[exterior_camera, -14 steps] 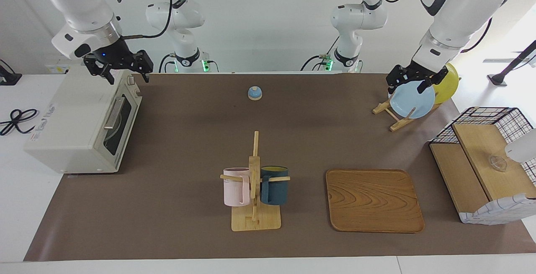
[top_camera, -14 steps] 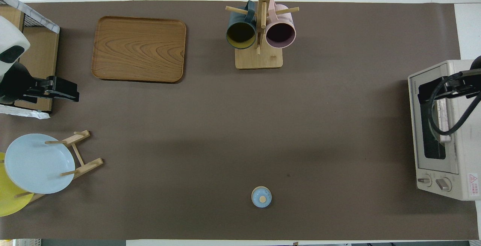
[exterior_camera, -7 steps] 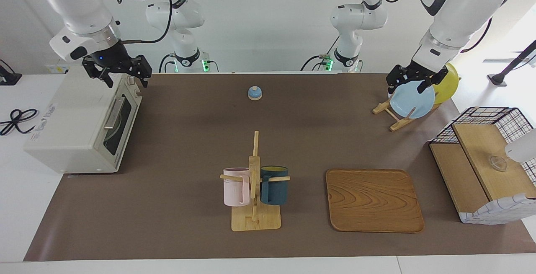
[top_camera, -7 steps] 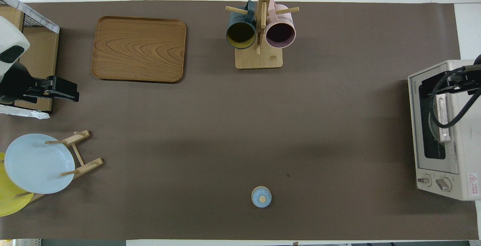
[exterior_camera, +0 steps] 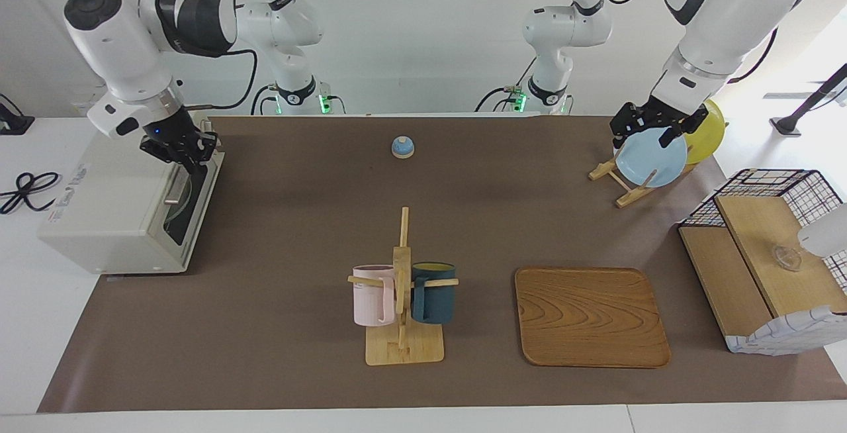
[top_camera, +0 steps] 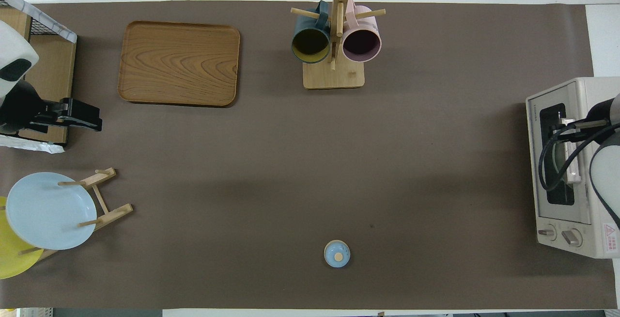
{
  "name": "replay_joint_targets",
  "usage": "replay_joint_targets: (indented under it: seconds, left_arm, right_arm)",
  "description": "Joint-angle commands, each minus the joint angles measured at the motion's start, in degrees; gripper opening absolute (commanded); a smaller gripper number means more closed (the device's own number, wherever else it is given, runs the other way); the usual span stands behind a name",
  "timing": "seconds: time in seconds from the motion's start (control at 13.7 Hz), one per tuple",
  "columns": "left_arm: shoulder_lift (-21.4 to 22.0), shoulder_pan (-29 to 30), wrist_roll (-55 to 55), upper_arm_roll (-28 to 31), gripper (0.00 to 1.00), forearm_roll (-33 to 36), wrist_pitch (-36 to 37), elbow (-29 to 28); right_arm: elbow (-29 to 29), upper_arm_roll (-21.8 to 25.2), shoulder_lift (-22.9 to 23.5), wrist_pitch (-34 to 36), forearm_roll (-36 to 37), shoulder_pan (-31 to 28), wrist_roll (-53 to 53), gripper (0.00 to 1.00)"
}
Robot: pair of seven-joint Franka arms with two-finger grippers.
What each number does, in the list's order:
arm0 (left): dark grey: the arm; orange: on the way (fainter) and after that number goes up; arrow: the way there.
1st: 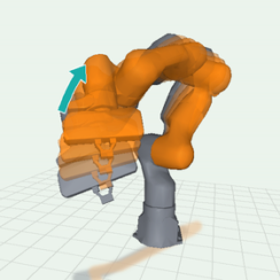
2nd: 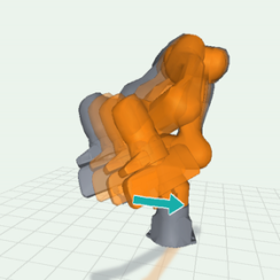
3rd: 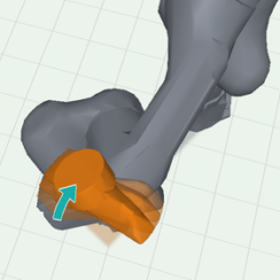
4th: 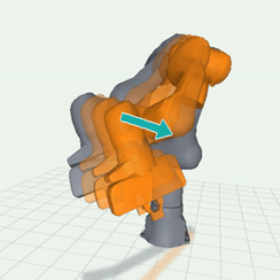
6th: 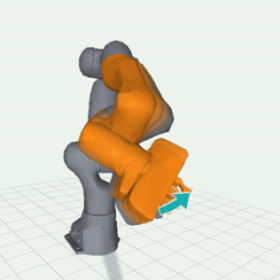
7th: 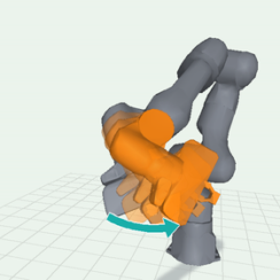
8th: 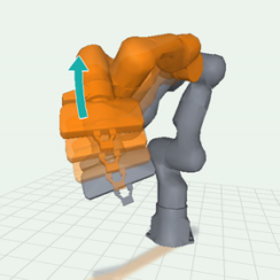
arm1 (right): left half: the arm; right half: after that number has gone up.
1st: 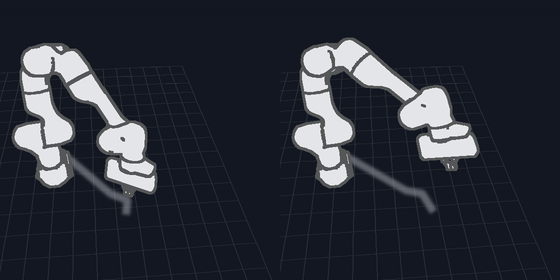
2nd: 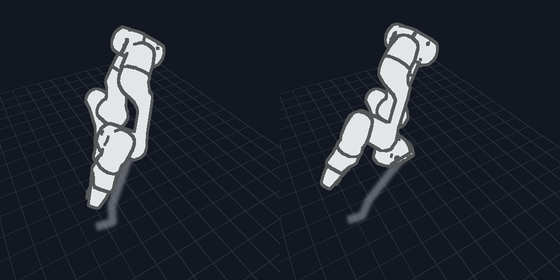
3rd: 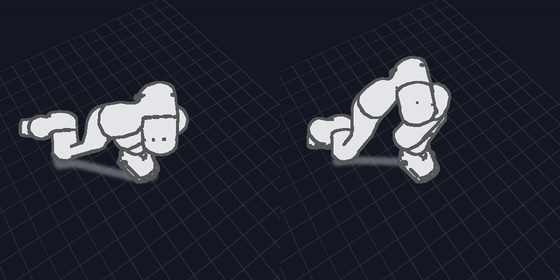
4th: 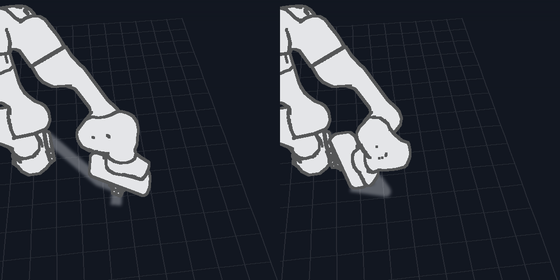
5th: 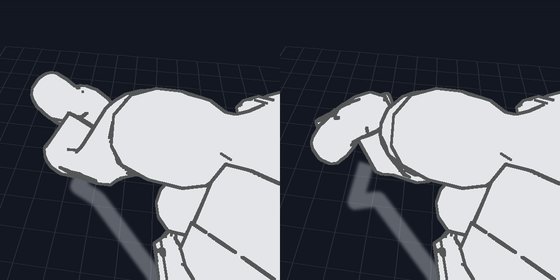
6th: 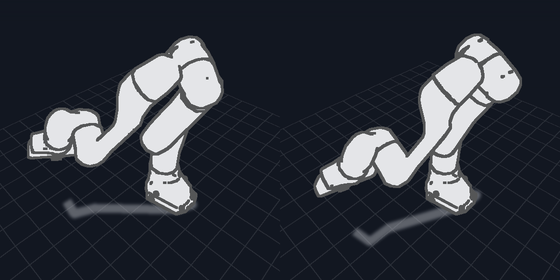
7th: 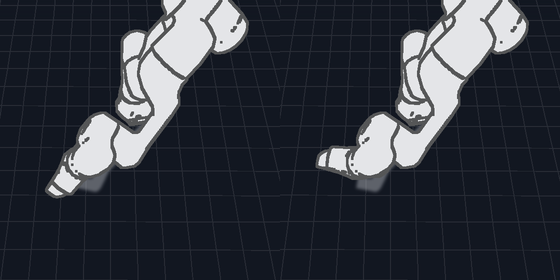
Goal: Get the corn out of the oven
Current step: 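Reach the right gripper into the open toaster oven toward the plate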
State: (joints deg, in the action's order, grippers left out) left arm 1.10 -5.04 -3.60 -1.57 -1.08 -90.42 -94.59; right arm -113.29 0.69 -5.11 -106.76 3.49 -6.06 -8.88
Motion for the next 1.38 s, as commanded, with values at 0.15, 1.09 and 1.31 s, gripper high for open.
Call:
replay_joint_targets:
  seconds: [0.15,1.09,1.31]
  left_arm:
    - [0.04,0.65,0.44,-0.45,1.0,-0.5,0.42,0.55]
    - [0.04,0.65,0.44,-0.45,1.0,-0.5,0.42,0.55]
    - [0.04,0.65,0.44,-0.45,1.0,-0.5,0.42,0.55]
  right_arm:
    - [-2.73,-0.17,0.63,-2.92,4.68,-3.52,0.7,0.0]
    - [-5.54,-0.52,3.61,-8.98,3.98,-3.27,4.3,0.0]
    - [-5.71,-0.6,6.42,-12.14,3.8,-1.77,6.59,0.0]
